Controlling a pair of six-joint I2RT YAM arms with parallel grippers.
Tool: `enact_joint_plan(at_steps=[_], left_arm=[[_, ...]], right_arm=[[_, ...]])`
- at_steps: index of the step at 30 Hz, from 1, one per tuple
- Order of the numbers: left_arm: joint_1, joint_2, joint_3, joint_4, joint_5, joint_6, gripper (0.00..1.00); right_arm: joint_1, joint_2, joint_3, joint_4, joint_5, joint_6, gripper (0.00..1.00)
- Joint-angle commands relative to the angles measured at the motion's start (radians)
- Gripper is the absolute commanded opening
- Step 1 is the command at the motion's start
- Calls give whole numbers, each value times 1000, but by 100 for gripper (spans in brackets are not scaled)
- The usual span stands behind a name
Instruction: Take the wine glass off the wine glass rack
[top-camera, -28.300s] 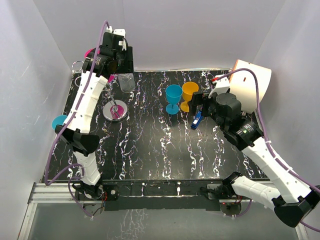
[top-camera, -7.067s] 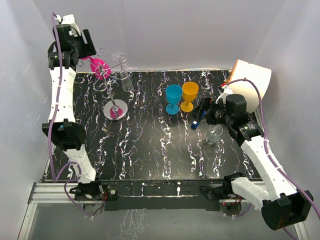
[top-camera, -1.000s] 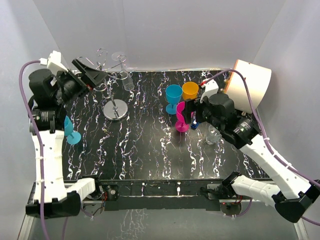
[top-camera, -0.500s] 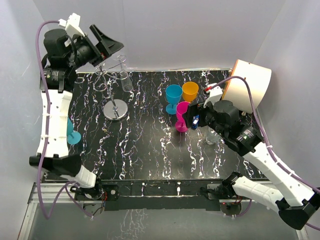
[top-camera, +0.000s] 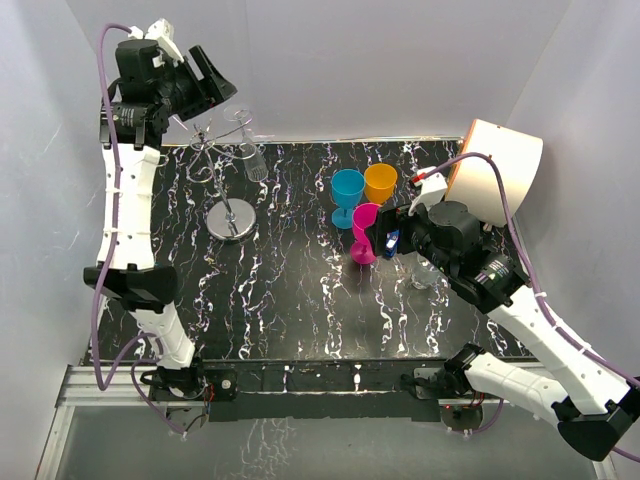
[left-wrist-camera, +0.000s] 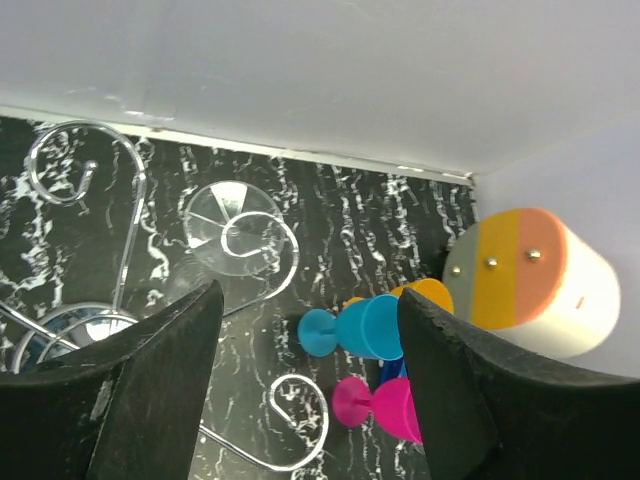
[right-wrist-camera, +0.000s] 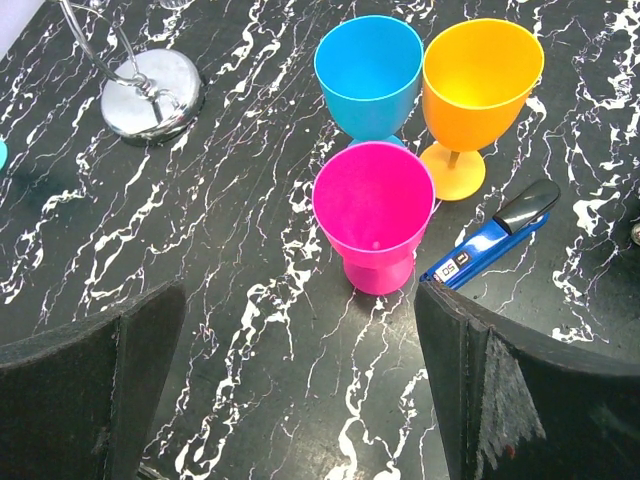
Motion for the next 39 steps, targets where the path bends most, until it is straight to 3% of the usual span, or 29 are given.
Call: enact_joint_plan(at_steps=[1, 7, 12, 23, 29, 34, 39], left_arm=[[1, 22, 45, -70, -87, 55, 65], [4, 60, 52, -68, -155, 73, 56], [17, 108, 82, -88, -129, 81, 50], [27, 115, 85, -68, -79, 63, 48], [26, 88, 85, -35, -68, 63, 51], [25, 86, 75, -22, -98, 167, 63], [15, 95, 70, 11, -111, 248, 65]], right_arm=[[-1, -15, -14, 43, -6, 14, 98], [-1, 3, -23, 48, -36, 28, 98], [-1, 4, -32, 50, -47, 37, 98], [-2, 8, -54, 61, -81, 67, 98], [-1, 19, -60, 70, -103, 79, 98], [-1, 16, -66, 72, -118, 91, 98], [-2, 11, -73, 70, -123, 99, 98]])
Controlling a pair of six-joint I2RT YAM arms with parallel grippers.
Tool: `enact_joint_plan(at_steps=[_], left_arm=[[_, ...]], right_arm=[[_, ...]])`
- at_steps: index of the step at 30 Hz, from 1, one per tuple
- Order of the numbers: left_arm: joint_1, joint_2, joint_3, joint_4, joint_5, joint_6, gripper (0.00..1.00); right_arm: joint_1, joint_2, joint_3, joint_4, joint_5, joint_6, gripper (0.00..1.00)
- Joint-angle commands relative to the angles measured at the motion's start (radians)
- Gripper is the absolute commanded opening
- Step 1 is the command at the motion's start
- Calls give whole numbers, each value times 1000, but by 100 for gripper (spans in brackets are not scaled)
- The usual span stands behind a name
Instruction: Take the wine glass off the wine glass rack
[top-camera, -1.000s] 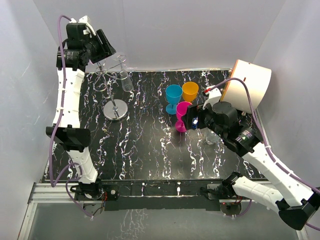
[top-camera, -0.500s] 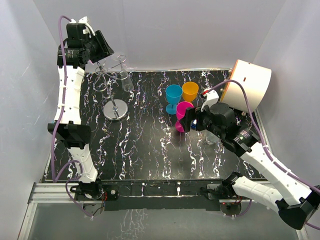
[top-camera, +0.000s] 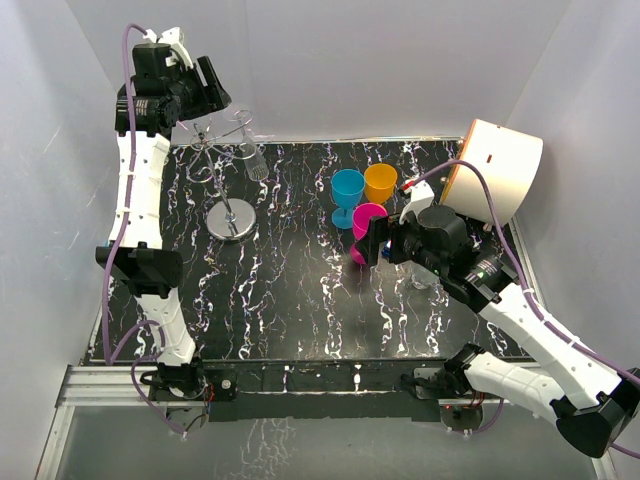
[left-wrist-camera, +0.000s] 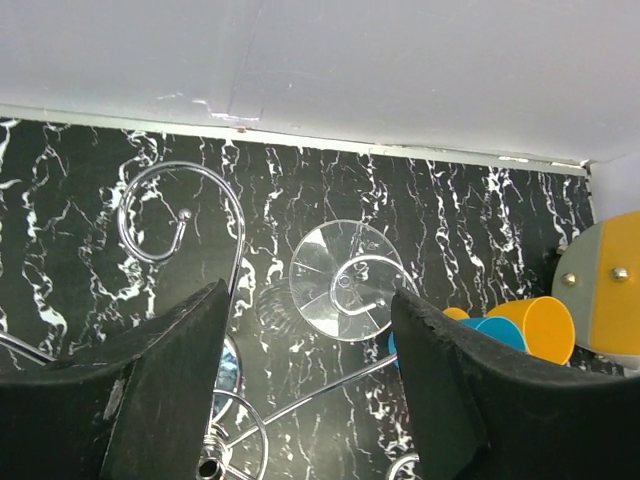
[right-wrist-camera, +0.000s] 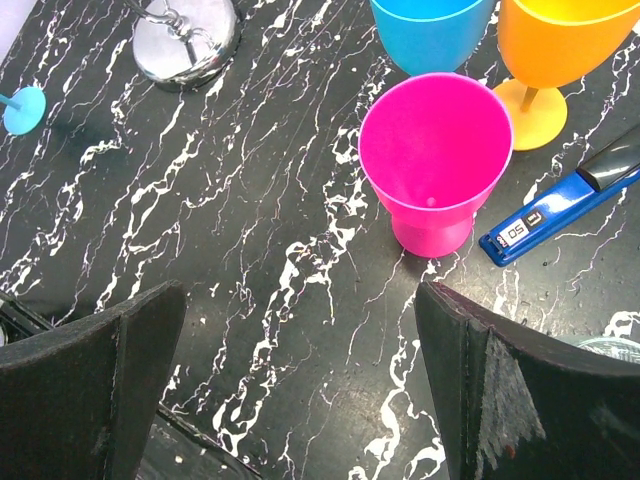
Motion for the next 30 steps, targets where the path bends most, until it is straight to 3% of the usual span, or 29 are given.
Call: enact_joint_plan(at_steps=[1, 16, 23, 30], left_arm=[[-12, -43, 20, 50, -10, 93, 65], [-104, 9, 32, 46, -167, 167, 66], [-129, 29, 31, 22, -229, 157, 74], [-139, 52, 31, 11, -240, 140, 75]], right_arm=[[-1, -10, -7, 69, -13, 17, 98], [-1, 3, -16, 74, -41, 43, 98], [-1, 4, -12, 79, -52, 51, 98], [-2, -15, -3, 78, -39, 51, 98]])
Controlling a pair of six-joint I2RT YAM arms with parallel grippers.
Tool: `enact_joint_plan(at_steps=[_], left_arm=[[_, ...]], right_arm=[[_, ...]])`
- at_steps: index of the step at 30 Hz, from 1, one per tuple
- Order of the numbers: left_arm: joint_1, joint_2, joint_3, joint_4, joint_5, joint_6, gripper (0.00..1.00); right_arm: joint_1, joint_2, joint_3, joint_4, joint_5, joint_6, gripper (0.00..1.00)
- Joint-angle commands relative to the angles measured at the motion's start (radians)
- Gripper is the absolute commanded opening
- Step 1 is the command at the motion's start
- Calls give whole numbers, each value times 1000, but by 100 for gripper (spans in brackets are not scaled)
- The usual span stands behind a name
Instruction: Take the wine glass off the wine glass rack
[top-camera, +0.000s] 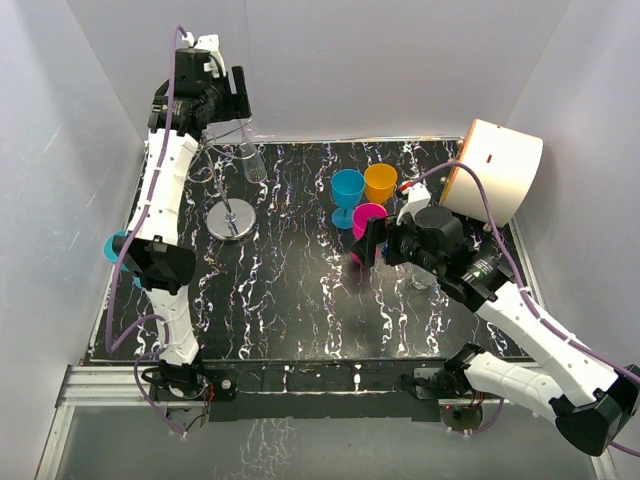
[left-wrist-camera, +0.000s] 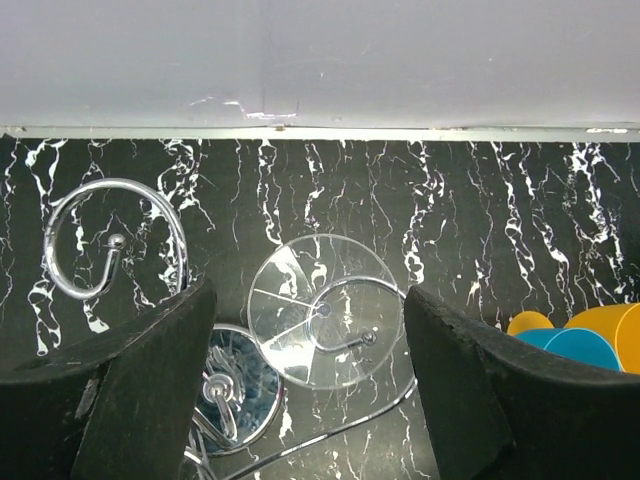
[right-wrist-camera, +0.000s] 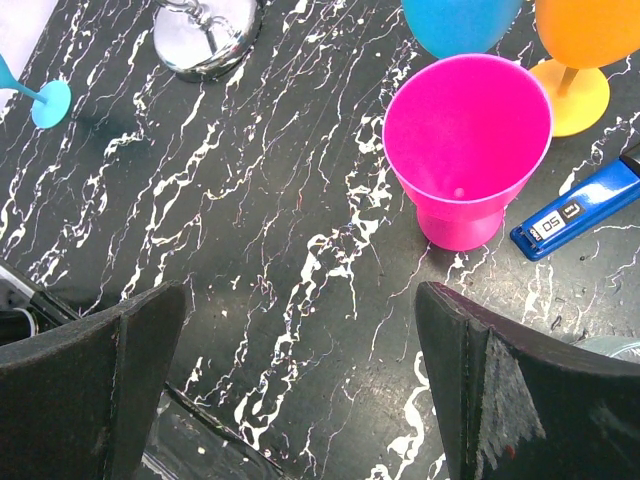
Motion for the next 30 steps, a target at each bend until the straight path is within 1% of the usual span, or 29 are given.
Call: enact_joint_plan(at_steps=[1, 7, 10, 17, 22, 25, 30], left_arm=[[-12, 2, 31, -17, -29, -8, 75], [-15, 8, 33, -13, -32, -11, 75], [-16, 13, 32, -15, -30, -10, 77], [-17, 16, 33, -9, -22, -15, 79], [-19, 22, 34, 1, -18, -25, 84], [-23, 30, 33, -2, -23, -25, 86], [-25, 36, 32, 5, -36, -24, 84]], right_arm=[[-1, -30, 14, 60, 10, 4, 98], [-2, -36, 12, 56, 17, 3, 99], [-1, -34, 7, 56, 15, 4, 98], [-1, -33, 3, 59, 13, 6, 98], [-1, -31, 0, 60, 8, 8, 98], [-1, -27, 0, 60, 7, 8, 98], [-1, -28, -3, 60, 8, 9, 98]])
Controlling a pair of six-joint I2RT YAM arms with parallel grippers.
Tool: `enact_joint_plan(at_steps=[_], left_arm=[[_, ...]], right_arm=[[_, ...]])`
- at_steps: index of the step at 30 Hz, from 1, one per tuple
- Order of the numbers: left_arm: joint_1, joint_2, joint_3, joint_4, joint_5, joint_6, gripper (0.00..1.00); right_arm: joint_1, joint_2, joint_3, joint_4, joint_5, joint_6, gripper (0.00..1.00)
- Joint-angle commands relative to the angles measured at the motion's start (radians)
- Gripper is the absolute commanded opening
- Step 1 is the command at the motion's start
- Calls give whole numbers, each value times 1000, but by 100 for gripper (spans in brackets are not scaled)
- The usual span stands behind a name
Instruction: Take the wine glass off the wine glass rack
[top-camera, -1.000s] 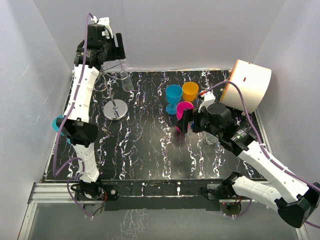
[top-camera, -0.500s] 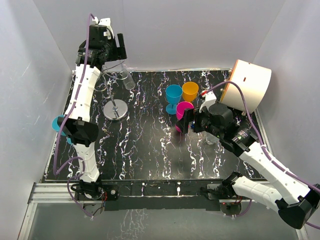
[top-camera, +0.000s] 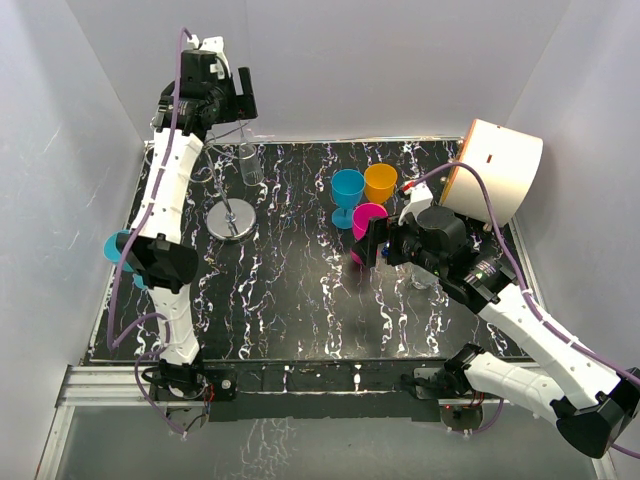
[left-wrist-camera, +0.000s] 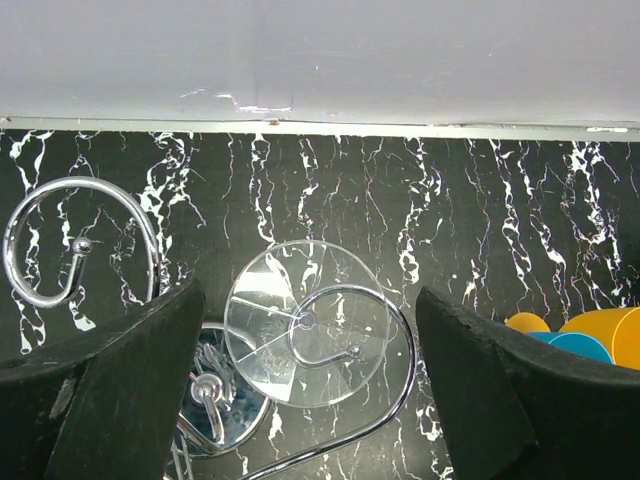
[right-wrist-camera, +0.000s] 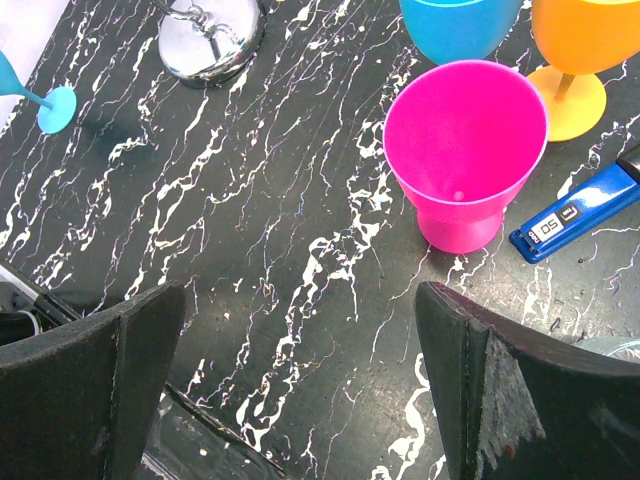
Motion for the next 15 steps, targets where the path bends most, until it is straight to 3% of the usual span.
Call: enact_joint_plan(at_steps=[1, 15], left_arm=[[-9, 11, 28, 8, -17, 0, 84], [-9, 5, 34, 9, -37, 4, 73]], right_arm=[[-2, -13, -4, 59, 6, 7, 98], [-2, -10, -10, 65, 2, 6, 98]])
